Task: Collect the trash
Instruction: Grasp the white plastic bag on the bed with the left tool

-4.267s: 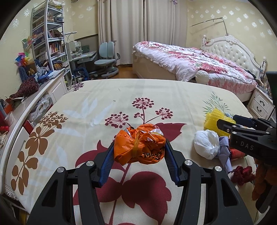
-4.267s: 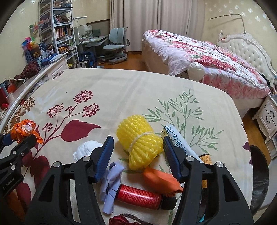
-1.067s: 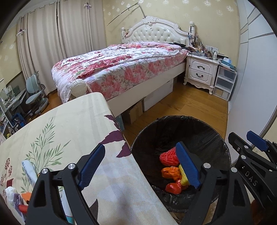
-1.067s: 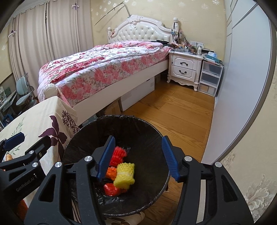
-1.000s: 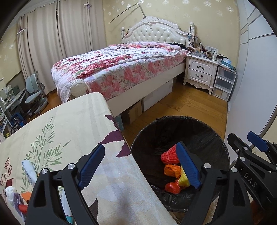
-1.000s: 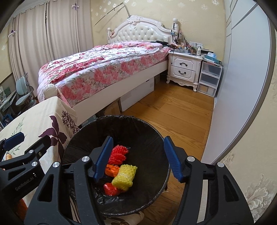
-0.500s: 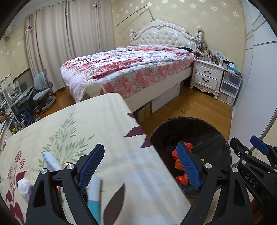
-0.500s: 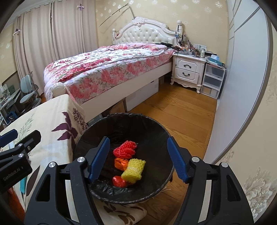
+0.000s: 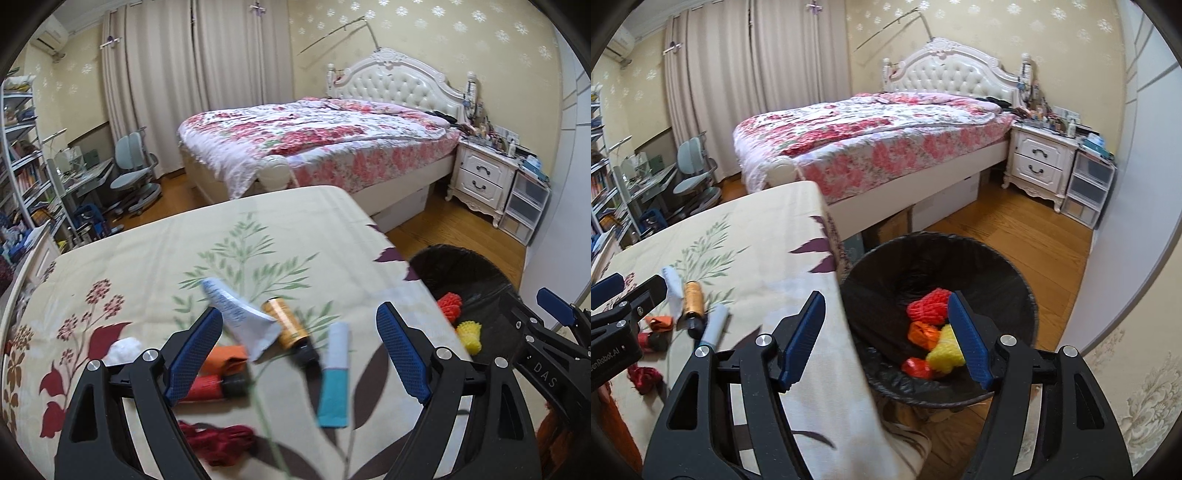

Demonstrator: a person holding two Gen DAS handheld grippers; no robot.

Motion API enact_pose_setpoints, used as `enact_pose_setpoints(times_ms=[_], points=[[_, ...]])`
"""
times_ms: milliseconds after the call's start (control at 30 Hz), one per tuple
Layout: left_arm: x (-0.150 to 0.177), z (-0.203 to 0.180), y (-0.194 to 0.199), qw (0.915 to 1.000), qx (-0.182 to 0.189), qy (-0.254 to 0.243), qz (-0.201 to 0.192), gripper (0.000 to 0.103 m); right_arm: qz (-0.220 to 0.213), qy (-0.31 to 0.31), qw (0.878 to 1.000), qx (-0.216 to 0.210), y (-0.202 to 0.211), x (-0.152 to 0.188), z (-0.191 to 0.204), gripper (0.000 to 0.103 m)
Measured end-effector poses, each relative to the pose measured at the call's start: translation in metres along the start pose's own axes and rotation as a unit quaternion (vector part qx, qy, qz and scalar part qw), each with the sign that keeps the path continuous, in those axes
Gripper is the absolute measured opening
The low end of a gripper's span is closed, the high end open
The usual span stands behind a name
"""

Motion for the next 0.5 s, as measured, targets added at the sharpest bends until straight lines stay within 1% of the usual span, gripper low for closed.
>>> enact_pose_setpoints(times_ms=[300,500], points=[[0.006,0.081,0.015,0.9975,-0.059,0.038,-0.010,0.085,-0.005,0.042,0.998,-0.045,0.004,-0.010,0.062,0.067],[0.014,0.134,0.007,0.9933,-0.096,0.065,0.003,0.085,-0.003,0.067,0.995,-0.075,0.002,-0.016,0.102,0.067]])
Point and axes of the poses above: each gripper's, at about its wrist camera, not at the fingertips, and y roughly against the way its jaws point, z to its left, x to its underside, the point moved 4 cm from there along -y, roughly the way its jaws point, and after that the axes turned 11 degrees about y, right-handed, at the moved point
